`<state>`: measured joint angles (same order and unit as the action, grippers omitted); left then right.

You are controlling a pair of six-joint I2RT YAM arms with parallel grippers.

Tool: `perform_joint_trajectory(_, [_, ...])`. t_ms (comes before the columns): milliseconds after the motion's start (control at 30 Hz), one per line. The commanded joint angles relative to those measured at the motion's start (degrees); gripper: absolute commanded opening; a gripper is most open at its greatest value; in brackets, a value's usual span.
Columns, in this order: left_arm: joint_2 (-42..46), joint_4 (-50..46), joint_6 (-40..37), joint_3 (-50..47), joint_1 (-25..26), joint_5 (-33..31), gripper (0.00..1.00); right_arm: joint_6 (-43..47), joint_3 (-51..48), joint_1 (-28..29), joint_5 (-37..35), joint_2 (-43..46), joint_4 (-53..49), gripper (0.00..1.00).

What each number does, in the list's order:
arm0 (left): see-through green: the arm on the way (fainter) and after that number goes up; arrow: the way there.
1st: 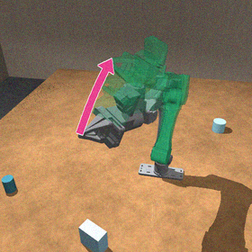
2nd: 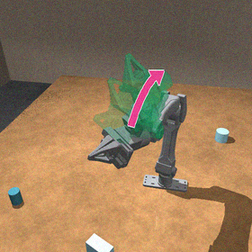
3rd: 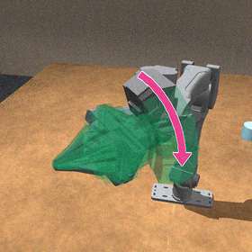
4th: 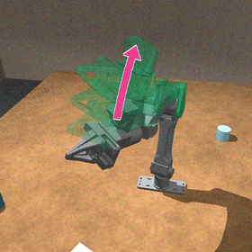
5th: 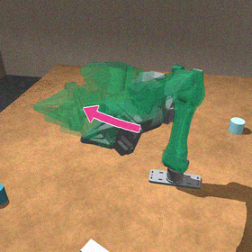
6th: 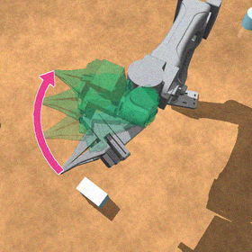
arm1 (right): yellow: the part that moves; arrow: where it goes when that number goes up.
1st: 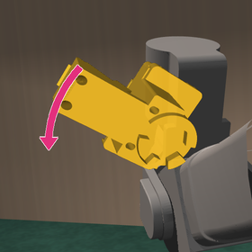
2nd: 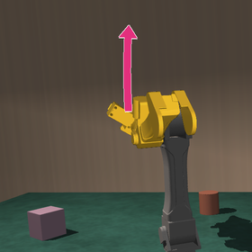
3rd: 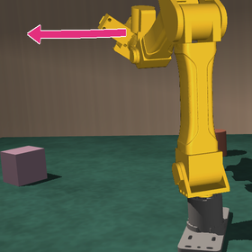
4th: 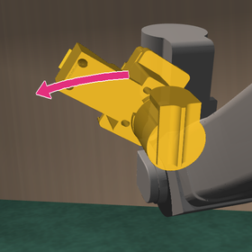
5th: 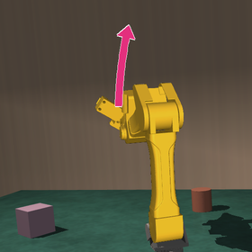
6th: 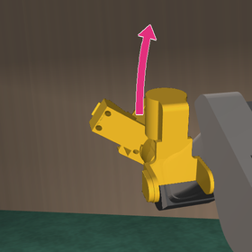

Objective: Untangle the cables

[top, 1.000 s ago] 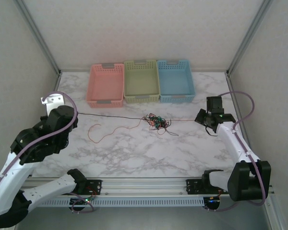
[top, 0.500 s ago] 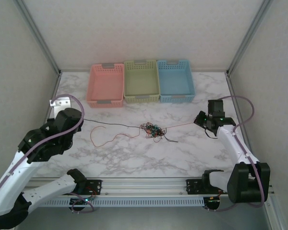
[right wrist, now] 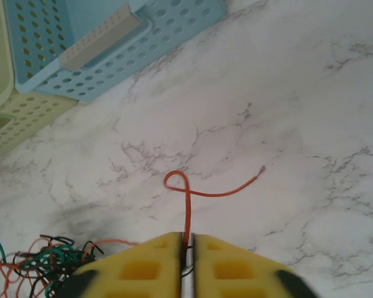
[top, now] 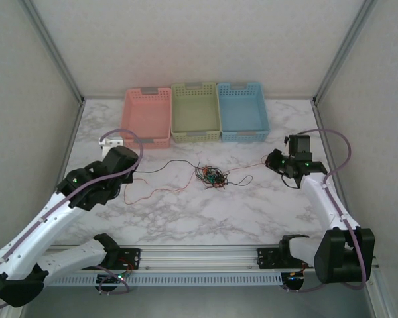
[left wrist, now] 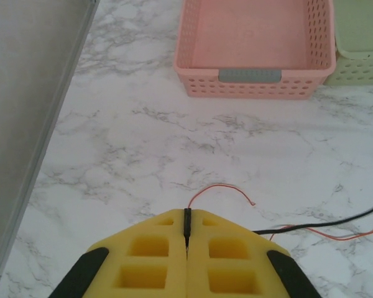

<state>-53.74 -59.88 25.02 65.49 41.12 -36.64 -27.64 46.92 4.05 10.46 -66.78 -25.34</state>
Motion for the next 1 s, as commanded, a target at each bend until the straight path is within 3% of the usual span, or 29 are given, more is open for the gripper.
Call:
perform_joint_trajectory(0, [-0.2,1.1,1.6,-0.6,-0.6,1.4,0.0,1.0,1.6,0.5,2.1,-0.1,-1.1,0.32])
perform_joint_trajectory(67, [-0.6,1.2,1.9,-0.8,-0.6,1.8,0.0,1.2,2.3,1.1,3.1,0.2,-1.4,0.4])
perform_joint_trajectory(167, [-0.7,1.3,2.2,-1.2,-0.6,1.7,0.0,1.7,3.6,3.8,3.4,0.8,-2.2,0.43])
perform_joint_trajectory(333, [-0.3,1.3,2.5,-1.2,-0.6,1.6,0.0,1.8,4.9,10.0,4.4,-1.3,-1.6,0.44])
perform_joint_trajectory(667, [0.5,-0.5,2.0,0.5,-0.6,0.2,0.0,2.9,11.7,23.3,-0.5,-15.8,-5.2,0.43])
perform_joint_trajectory(967, [0.8,-0.9,1.8,0.3,-0.7,0.0,0.0,4.8,16.4,27.8,-3.8,-26.1,-5.4,0.44])
